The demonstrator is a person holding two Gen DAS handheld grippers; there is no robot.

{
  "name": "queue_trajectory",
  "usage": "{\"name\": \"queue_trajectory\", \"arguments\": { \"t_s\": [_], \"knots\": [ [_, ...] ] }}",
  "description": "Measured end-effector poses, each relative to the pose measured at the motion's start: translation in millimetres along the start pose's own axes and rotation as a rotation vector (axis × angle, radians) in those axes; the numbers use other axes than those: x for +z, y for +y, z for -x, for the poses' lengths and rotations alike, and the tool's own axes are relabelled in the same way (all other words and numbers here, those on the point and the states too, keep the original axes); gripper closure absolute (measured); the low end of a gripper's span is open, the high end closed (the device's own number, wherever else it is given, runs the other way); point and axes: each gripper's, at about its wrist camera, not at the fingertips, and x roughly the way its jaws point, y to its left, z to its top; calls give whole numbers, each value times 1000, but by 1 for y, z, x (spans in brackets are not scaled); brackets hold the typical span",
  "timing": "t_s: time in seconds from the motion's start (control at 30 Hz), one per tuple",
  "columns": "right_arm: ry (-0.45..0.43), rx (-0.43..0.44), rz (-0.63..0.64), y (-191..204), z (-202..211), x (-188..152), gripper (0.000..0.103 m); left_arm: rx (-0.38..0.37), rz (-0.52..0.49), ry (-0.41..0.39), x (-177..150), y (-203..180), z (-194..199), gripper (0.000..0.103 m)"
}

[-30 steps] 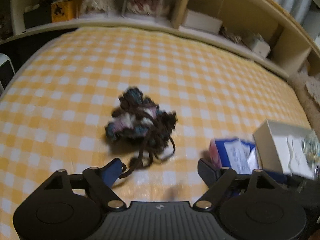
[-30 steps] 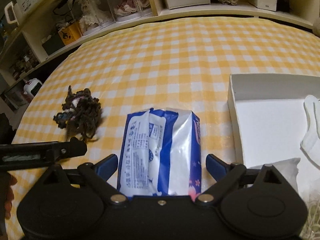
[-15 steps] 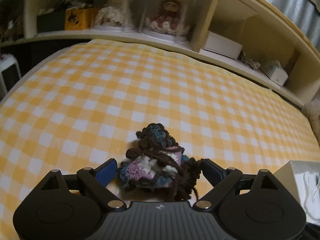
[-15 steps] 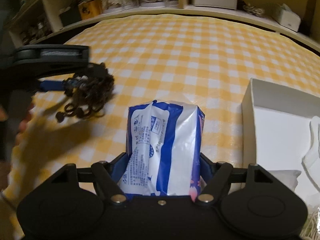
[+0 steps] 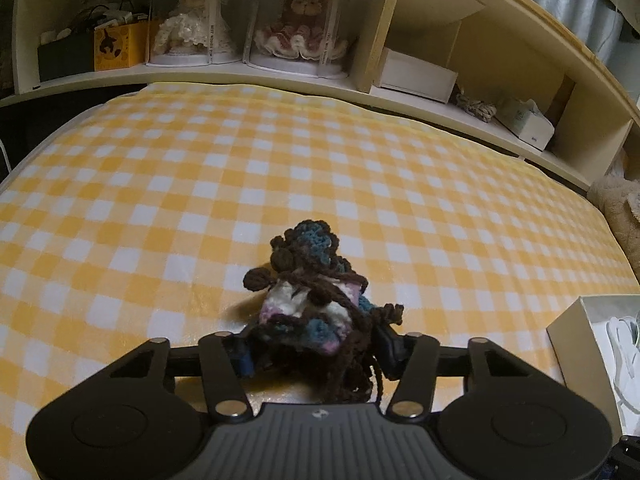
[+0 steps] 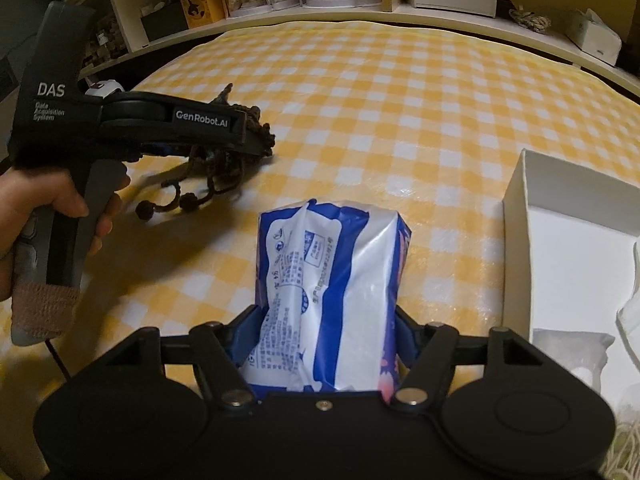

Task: Organize soft objects
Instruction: 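Carry the yarn ornament with the left tool while the right tool carries the wipe pack to the box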

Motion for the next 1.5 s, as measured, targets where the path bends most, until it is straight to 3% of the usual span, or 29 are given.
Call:
{"name": "queue_trajectory", "arguments": {
  "t_s": [0.3, 0.53, 0.87, 1.5],
  "knots": [
    [-35, 19, -20, -5, 16, -2, 43, -21, 41, -19, 4, -8, 26, 52],
    [-149, 14, -50, -14, 52, 11, 43, -63, 43, -102, 13, -20, 77, 52],
    [-292, -16, -88, -32, 101, 22, 43, -128, -48, -151, 7, -49, 132, 52],
    [-433, -108, -56, -57, 167, 25, 43, -124, -155, -246, 1, -90, 180, 52]
  ]
}}
